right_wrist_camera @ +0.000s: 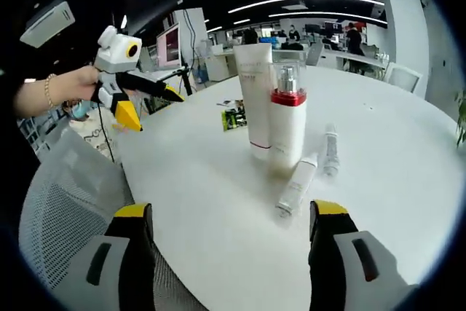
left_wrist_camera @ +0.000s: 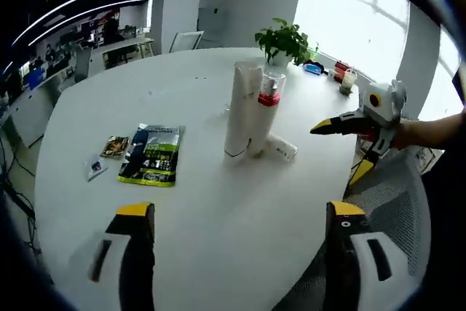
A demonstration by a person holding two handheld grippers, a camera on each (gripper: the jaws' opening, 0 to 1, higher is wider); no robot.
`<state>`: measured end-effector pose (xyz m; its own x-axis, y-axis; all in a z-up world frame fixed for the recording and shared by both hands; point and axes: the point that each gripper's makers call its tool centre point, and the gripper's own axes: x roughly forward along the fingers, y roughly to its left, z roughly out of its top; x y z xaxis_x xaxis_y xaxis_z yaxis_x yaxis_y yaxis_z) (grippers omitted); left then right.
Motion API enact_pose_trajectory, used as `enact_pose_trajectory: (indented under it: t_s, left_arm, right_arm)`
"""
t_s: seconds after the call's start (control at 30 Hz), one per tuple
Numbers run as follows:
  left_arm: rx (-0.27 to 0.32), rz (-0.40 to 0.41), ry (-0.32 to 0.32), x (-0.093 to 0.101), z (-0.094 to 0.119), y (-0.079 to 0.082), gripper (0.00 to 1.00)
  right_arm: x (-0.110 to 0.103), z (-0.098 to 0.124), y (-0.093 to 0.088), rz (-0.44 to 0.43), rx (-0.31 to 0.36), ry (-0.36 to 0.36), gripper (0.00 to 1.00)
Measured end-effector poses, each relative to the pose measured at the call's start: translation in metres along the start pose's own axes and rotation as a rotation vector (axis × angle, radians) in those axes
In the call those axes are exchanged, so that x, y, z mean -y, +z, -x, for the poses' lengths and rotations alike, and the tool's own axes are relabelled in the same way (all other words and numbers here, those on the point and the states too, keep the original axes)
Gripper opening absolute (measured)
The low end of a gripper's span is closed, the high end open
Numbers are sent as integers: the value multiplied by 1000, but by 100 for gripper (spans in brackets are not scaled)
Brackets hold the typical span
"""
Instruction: Arrange the skincare products in the storage area until every visible bottle or jar stands upright without overlapping.
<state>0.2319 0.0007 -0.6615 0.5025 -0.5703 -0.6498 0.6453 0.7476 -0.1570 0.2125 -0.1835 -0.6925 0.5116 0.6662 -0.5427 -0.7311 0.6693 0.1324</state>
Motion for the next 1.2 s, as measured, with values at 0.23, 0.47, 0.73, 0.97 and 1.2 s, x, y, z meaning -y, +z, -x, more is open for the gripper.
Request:
enact_pose_trajectory:
  t_s: [0.23,0.47,0.73,0.97,1.2]
  left_arm:
    - [-3,53,-5,4,18,-22,97]
    - [-27,27,-33,13,25,-39,99]
    - [-13,32,-25,11,29,-50,98]
    - [8,68,-40,19,27,-47,98]
    - [13,71,-35,18,26,-43,99]
  right_arm:
    - [0,8,1,-19,3,-35,93]
    - [-2,14,6,-40,36,-76,97]
    - [6,20,4,-57,31,-132,100]
    - [10,21,-1,-65,19,-156,99]
    - [12,19,-4,-87,-6,-151,99]
